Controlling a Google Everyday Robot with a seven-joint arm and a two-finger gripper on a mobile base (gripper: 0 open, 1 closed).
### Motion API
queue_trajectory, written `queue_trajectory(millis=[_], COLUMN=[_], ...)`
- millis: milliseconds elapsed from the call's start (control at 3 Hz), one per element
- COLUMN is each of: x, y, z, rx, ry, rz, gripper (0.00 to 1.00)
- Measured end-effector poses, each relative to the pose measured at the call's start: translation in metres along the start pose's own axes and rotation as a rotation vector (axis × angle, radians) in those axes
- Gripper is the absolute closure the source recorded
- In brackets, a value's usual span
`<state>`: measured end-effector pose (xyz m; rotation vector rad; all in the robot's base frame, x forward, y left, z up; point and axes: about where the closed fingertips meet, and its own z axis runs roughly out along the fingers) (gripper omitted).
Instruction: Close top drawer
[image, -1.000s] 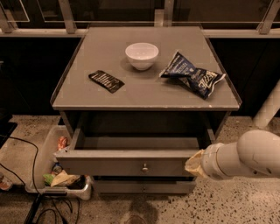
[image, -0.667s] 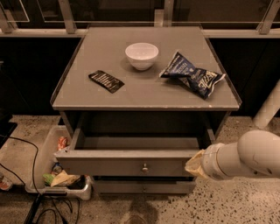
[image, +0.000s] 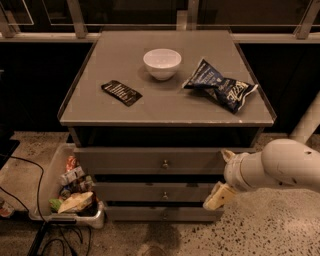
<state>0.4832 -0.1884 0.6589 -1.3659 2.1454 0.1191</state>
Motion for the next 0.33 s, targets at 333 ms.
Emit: queue_trajectory(millis=[333], x=[0.0000], y=[0.0000], z=[0.0000], rx=[0.000], ry=[0.000], rz=[0.000], gripper=[0.00])
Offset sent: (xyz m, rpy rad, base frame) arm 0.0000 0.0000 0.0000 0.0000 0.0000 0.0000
